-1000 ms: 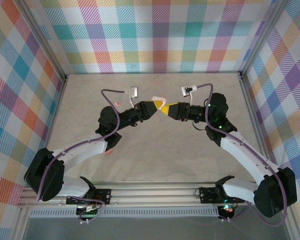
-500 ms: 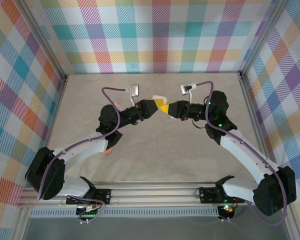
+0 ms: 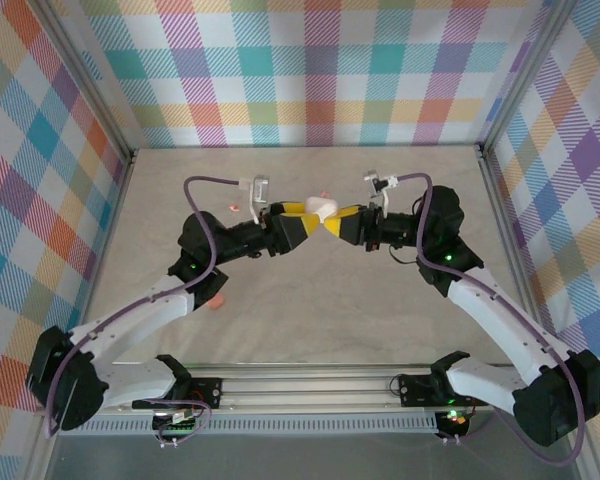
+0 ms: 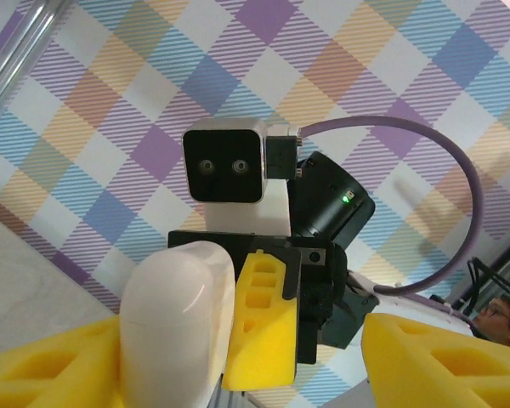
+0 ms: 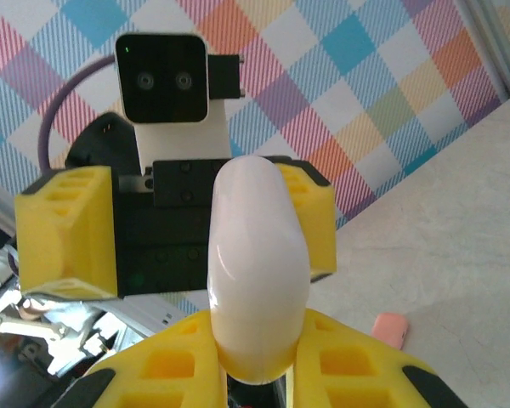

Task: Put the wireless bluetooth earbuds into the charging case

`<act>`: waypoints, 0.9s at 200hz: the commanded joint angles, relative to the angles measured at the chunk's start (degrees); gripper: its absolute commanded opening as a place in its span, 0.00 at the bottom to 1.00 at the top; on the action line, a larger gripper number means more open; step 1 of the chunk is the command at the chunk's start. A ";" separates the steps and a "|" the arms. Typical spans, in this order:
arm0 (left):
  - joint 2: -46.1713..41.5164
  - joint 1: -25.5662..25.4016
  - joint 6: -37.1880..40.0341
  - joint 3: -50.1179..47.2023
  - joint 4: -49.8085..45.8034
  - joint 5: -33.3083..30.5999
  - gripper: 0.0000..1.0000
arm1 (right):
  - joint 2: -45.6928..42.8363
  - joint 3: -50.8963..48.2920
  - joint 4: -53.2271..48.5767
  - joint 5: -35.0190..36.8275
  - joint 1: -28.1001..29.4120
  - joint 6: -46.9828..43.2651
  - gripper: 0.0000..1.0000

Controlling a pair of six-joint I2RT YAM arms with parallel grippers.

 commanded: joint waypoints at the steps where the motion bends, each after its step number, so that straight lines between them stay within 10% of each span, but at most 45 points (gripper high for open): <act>1: -3.72 1.29 7.60 -0.50 -5.66 3.13 0.68 | -0.28 -0.36 -4.30 -2.24 -0.05 -7.88 0.13; 97: -0.85 3.26 7.30 0.81 -6.73 12.80 0.52 | 1.13 0.66 -4.31 -6.59 -0.05 -9.47 0.12; 180: 1.29 3.16 7.06 2.11 -5.79 13.41 0.19 | 2.89 1.03 -4.82 -7.70 0.04 -9.55 0.14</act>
